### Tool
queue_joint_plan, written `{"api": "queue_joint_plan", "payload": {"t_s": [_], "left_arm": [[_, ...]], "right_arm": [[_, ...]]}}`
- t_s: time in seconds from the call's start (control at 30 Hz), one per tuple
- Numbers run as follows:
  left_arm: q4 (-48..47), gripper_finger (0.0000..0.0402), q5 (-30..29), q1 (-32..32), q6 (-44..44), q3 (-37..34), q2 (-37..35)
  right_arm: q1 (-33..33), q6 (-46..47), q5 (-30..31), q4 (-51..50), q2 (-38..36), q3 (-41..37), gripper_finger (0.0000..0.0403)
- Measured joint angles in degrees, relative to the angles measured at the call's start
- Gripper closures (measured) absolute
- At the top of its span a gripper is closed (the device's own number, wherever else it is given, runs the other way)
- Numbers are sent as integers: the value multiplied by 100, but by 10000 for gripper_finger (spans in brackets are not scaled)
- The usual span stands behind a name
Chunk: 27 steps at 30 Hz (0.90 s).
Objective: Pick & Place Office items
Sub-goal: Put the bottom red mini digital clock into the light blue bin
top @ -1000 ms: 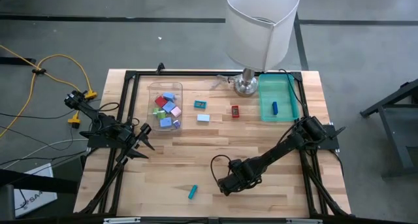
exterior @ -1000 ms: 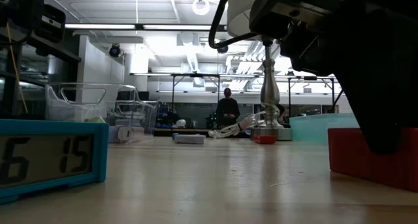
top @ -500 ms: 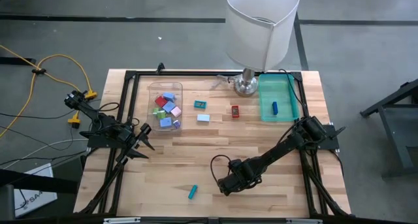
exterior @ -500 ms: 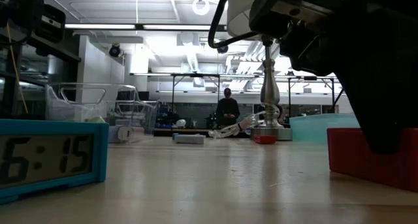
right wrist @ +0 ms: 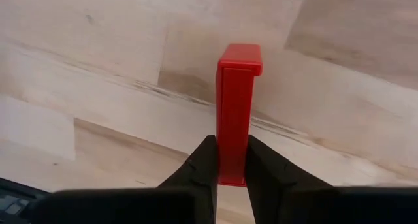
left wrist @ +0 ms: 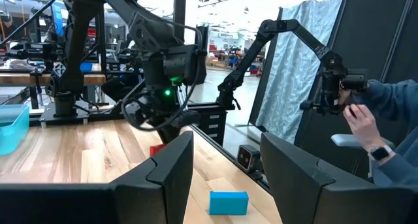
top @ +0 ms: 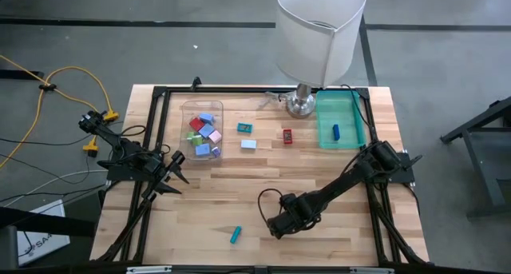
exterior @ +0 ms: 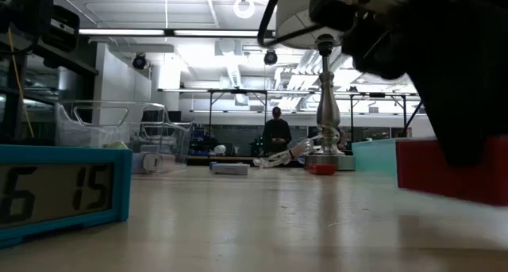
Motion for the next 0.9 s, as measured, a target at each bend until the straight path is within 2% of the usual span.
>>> {"api": "queue_joint_plan", "payload": {"t_s": [0.5, 0.9], "left_arm": [[0, 229, 2, 2, -2, 0, 0], [1, 229, 2, 1, 0, 1, 0]], "right_arm": [[-100, -150, 783, -1243, -884, -1, 356], [-566, -870, 919, -2547, -1577, -61, 355]]}}
